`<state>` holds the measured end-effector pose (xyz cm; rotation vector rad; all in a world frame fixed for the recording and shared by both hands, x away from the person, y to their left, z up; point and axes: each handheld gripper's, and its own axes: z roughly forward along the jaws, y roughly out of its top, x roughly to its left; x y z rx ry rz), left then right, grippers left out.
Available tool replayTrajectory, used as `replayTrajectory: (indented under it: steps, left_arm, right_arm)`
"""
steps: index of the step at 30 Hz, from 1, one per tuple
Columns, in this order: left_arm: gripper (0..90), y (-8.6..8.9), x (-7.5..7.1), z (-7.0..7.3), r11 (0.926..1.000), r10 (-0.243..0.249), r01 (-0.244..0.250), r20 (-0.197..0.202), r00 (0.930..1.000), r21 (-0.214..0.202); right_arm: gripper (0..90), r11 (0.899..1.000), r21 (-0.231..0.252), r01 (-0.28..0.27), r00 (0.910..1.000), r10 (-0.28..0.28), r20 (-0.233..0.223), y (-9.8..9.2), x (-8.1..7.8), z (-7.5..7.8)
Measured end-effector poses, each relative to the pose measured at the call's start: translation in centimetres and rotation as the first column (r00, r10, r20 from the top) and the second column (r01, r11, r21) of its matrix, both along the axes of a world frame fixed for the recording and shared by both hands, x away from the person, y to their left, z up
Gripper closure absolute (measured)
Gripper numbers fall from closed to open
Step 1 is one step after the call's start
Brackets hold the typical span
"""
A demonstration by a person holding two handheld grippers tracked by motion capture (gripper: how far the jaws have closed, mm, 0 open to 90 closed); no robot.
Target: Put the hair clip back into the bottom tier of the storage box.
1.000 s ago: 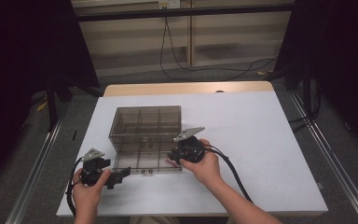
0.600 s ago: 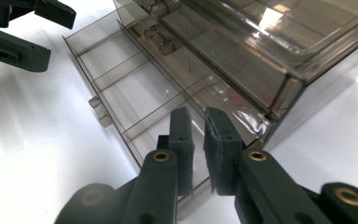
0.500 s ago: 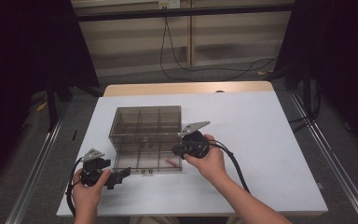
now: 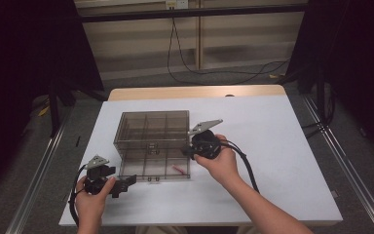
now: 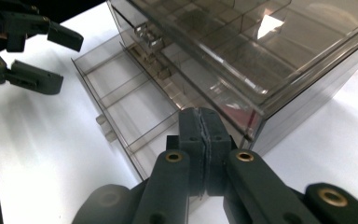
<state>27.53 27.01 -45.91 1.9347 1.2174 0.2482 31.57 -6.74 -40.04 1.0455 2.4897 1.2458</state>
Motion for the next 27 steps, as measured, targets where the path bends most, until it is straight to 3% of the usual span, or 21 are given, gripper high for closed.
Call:
replayTrajectory:
  steps: [18, 27]
  left_arm:
    - [3.9, 0.1, -0.1, -0.1, 1.0000, 0.008, -0.008, 0.001, 1.0000, -0.004]
    - [3.9, 0.3, -0.1, 0.0, 1.0000, 0.005, -0.005, -0.001, 1.0000, -0.002]
  right_arm:
    - [89.9, 1.000, 0.025, 0.016, 0.9995, -0.016, 0.026, -0.4, 1.5, 2.7]
    - [89.9, 1.000, 0.006, 0.025, 0.9992, -0.025, 0.030, -0.1, 2.3, 2.3]
